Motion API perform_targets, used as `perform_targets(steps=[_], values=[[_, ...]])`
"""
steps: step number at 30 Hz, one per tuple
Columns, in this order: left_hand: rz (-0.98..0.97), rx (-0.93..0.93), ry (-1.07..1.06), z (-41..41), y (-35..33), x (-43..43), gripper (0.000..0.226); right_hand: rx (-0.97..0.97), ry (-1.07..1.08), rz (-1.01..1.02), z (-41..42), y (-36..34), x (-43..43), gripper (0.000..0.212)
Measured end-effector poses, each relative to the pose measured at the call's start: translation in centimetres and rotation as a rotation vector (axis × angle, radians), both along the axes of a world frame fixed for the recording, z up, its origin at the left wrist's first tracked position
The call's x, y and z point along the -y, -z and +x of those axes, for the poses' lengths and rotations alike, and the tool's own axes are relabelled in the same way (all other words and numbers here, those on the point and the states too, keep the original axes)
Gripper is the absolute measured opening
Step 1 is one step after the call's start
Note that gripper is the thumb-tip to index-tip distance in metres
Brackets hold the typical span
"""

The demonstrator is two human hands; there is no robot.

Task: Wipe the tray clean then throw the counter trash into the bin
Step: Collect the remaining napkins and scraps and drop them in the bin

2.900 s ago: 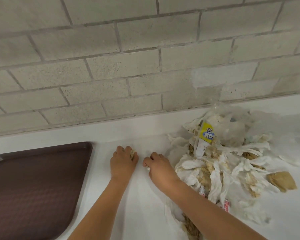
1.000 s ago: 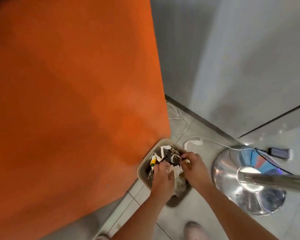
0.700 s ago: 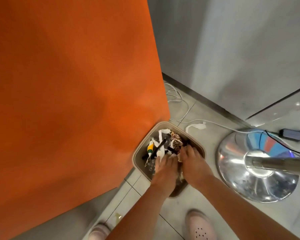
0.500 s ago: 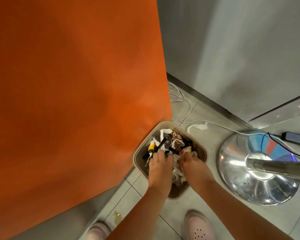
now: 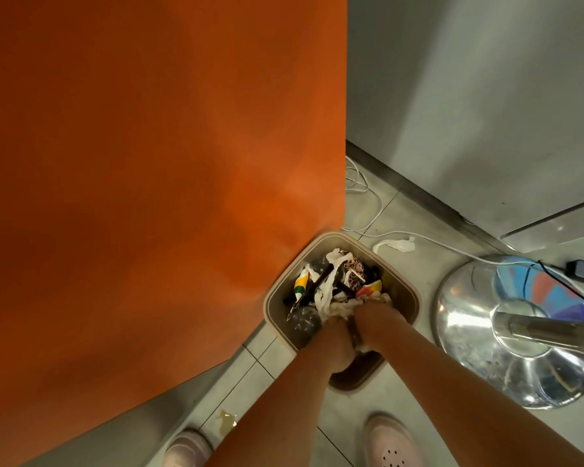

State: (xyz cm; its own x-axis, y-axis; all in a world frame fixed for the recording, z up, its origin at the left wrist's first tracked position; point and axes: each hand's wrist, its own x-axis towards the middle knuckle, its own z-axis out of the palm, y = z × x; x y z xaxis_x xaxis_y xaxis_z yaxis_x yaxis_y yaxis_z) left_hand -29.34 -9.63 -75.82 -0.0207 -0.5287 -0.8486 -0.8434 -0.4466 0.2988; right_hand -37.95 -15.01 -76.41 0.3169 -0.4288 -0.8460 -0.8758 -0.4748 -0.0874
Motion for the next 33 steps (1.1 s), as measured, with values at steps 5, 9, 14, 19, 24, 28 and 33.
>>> perform_targets(steps=[5, 9, 14, 19, 24, 28, 33], values=[[-0.029, -0.118, -0.102, 2.1, -4.5, 1.2, 0.031, 0.049, 0.049, -0.028, -0.5, -4.1, 0.2, 0.044], [-0.197, -0.146, -0.279, 3.9, -9.5, 0.9, 0.035, 0.262, 0.328, -0.156, -0.9, -10.1, -0.2, 0.029], [-0.297, -0.215, -0.448, 4.7, -19.3, -0.8, 0.037, 0.503, 0.569, -0.219, 0.1, -20.7, -1.0, 0.027], [-0.462, -0.237, -0.551, 5.3, -34.7, -3.4, 0.024, 0.807, 0.737, -0.213, 1.3, -35.0, -2.6, 0.026], [-0.647, -0.216, -0.573, 8.0, -50.6, -7.6, 0.021, 1.208, 0.673, -0.215, 4.3, -50.8, -5.4, 0.020], [-0.776, -0.232, -0.571, 11.5, -61.0, -11.9, 0.021, 1.399, 0.572, -0.198, 8.1, -61.4, -7.9, 0.016], [-0.948, -0.131, -0.683, 18.2, -70.2, -17.2, 0.017, 1.466, 0.396, -0.124, 15.9, -69.5, -10.1, 0.016]])
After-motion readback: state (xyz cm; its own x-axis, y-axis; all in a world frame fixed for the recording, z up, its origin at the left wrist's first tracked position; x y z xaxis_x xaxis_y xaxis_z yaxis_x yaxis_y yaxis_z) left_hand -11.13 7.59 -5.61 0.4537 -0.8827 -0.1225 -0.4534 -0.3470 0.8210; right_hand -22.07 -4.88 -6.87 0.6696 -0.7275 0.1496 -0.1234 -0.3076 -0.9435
